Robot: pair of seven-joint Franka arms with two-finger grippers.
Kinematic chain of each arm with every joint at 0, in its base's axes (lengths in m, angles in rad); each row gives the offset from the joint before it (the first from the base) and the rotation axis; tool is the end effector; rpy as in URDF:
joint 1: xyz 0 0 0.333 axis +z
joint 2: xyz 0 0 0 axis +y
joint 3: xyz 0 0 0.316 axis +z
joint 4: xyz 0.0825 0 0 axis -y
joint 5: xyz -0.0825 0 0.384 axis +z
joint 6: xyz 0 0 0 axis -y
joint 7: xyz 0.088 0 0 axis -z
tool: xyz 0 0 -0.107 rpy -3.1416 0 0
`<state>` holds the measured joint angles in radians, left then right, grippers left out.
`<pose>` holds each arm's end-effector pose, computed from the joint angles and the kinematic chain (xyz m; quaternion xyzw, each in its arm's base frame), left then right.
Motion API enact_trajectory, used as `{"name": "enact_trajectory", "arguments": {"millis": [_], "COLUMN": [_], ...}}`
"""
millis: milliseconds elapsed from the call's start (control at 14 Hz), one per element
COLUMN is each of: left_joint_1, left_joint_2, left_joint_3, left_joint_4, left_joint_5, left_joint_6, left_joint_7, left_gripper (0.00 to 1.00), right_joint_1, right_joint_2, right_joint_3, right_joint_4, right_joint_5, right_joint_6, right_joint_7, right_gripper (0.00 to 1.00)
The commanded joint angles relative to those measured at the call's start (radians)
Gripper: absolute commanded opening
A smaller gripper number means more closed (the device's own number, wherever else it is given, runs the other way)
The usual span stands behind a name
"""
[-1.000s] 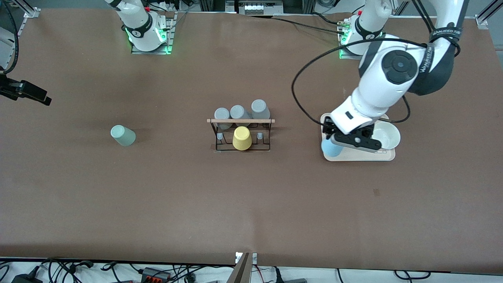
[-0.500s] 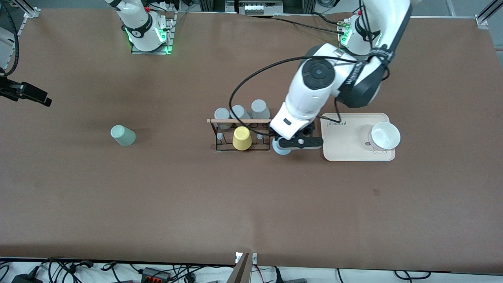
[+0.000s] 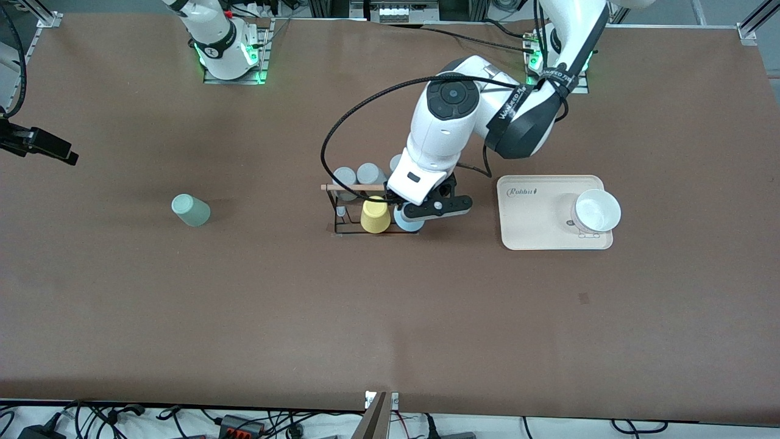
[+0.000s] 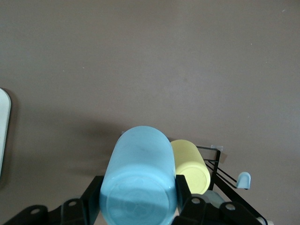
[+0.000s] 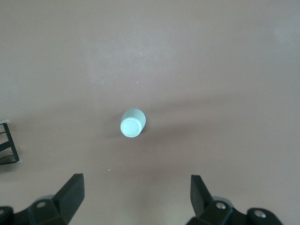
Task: Hang scattered cups on rack with three cups
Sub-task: 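Lift the light blue cup and carry it to the rack, then hang the blue cup on the rack while the right gripper reaches the teal cup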
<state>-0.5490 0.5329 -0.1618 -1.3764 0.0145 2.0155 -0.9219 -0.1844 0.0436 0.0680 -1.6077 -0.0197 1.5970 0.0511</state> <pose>0.5607 -0.4511 0.4203 0.9911 0.1156 0.0142 0.0641 0.5635 -0.0687 0.5849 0.9961 -0.0831 -0.0274 0.0075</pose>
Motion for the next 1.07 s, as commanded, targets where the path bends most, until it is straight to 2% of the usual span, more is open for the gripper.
{"name": "enact_trajectory", "arguments": {"millis": [0,714,857,1000], "left_joint_1": [-0.023,-0.045,-0.045,-0.046], "left_joint_2": [0.032,0.073,0.087,0.102], "left_joint_3": [0.008,0.007,0.008,0.008], "left_joint_4": [0.033,0.028,0.028,0.028], "left_joint_5": [0.010,0.042,0.044,0.045], "left_joint_6": [-0.024,-0.017,-0.015,-0.011], "left_joint_7": [-0.020,-0.026,-0.026,-0.026], "left_gripper": [0.32,0.32,0.32,0.32], "right_joint_1": [-0.006,0.003,0.003,-0.004], "right_joint_2": [0.002,0.039,0.085,0.090], "right_joint_3": [0.003,0.004,0.004,0.004], "right_joint_4": [0.014,0.012,0.012,0.011], "right_joint_5": [-0.003,-0.012,-0.013,-0.012], "right_joint_6": [-0.015,-0.031,-0.051,-0.063], "right_joint_7": [-0.013,-0.013,-0.011,-0.011], "right_gripper": [1.00,1.00,1.00,1.00]}}
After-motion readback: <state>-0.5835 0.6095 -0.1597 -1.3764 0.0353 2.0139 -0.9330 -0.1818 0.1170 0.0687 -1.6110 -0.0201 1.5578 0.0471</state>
